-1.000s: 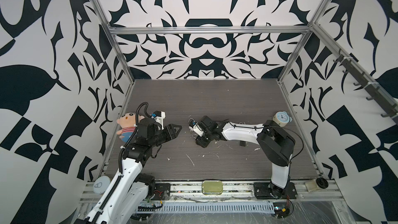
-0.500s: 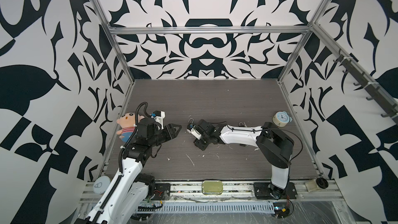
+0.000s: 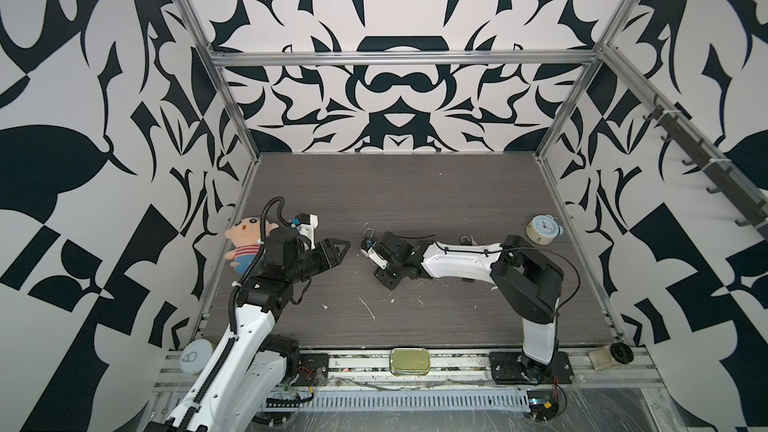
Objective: Lock with the key
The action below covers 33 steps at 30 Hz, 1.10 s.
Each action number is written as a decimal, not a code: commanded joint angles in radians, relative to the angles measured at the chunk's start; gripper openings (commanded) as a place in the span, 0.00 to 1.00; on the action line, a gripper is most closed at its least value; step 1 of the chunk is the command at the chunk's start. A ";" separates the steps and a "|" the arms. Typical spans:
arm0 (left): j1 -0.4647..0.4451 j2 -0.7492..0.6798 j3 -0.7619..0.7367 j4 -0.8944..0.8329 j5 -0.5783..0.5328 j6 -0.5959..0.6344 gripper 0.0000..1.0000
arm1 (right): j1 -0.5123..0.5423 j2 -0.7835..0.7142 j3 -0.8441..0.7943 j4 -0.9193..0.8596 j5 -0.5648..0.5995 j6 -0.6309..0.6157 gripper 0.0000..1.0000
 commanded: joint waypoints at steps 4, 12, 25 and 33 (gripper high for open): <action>0.007 -0.002 -0.015 0.016 0.019 -0.006 0.52 | 0.007 0.018 0.043 -0.002 0.015 -0.009 0.44; 0.011 -0.003 -0.013 0.011 0.018 -0.008 0.53 | 0.008 0.019 0.043 -0.009 0.013 -0.012 0.16; 0.012 0.028 0.012 -0.082 -0.010 0.033 0.50 | 0.008 -0.113 -0.007 -0.011 -0.014 0.016 0.00; 0.012 0.100 -0.021 -0.060 0.039 0.030 0.49 | 0.008 -0.220 -0.050 -0.015 -0.037 0.042 0.00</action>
